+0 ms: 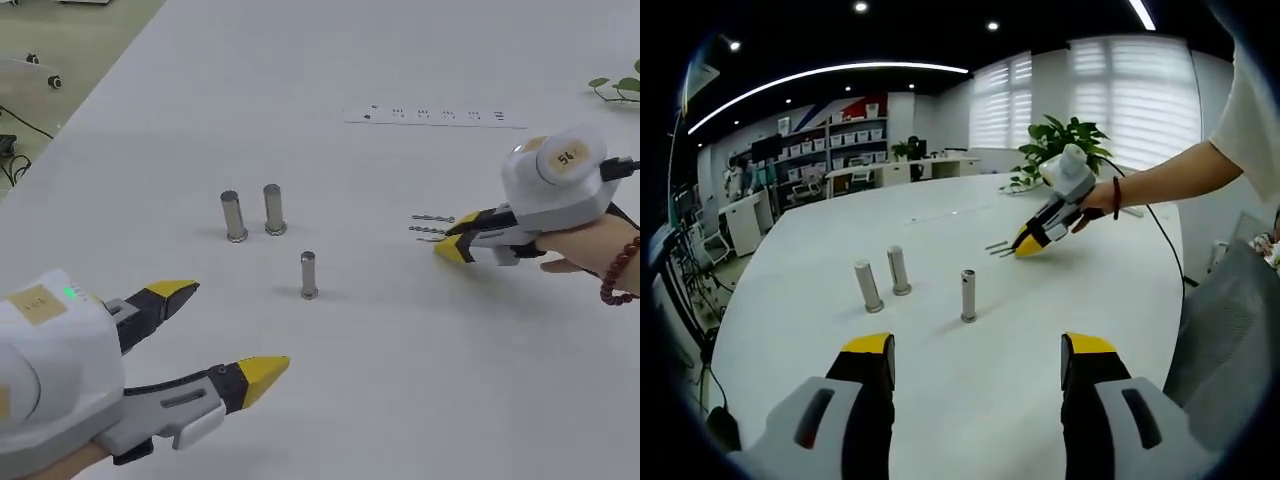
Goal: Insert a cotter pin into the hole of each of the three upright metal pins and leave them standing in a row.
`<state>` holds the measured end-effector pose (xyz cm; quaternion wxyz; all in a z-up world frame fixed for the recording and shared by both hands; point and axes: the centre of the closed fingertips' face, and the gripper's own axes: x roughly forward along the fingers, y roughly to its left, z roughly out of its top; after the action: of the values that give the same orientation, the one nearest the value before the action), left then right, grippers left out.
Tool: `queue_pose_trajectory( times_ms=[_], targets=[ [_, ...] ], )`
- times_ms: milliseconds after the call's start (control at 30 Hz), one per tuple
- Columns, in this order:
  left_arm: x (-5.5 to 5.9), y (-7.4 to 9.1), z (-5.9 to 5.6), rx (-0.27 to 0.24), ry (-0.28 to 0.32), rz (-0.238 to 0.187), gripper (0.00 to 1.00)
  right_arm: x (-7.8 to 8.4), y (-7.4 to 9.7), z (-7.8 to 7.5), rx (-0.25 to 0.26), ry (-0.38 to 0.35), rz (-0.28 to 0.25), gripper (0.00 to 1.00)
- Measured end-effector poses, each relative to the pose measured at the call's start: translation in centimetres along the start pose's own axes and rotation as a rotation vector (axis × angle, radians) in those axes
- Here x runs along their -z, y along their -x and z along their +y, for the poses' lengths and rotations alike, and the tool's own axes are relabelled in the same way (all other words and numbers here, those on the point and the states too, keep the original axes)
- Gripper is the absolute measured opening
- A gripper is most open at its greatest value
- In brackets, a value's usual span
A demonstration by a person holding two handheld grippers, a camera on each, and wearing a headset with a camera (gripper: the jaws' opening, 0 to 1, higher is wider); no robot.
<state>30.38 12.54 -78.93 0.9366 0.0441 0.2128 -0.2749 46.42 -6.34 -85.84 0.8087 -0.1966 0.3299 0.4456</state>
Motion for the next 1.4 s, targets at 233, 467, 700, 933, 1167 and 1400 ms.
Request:
queue_pose_trajectory(
  times_ms=[233, 467, 700, 933, 1167, 1400],
  targets=[
    [0.05, -0.06, -0.09, 0.001, 0.002, -0.002, 0.66, 0.14, 0.00, 0.35, -0.029, 0.025, 0.035, 0.13],
    [0.05, -0.10, -0.13, 0.003, 0.005, -0.002, 0.66, 0.27, 0.07, 0.05, -0.036, 0.049, 0.081, 0.07],
    [0.15, -0.02, -0.01, 0.005, -0.001, 0.006, 0.65, 0.30, 0.09, 0.07, -0.046, 0.094, 0.130, 0.05],
    [0.19, -0.10, -0.01, 0.010, 0.003, 0.008, 0.65, 0.35, 0.05, 0.52, -0.045, 0.153, 0.170, 0.03],
    [0.01, -0.24, -0.22, 0.018, -0.003, 0.006, 0.65, 0.33, 0.02, 0.71, -0.042, 0.188, 0.178, 0.02],
    [0.01, -0.31, -0.64, 0.037, -0.033, 0.014, 0.65, 0.34, 0.01, 0.66, -0.037, 0.198, 0.164, 0.01]
  ],
)
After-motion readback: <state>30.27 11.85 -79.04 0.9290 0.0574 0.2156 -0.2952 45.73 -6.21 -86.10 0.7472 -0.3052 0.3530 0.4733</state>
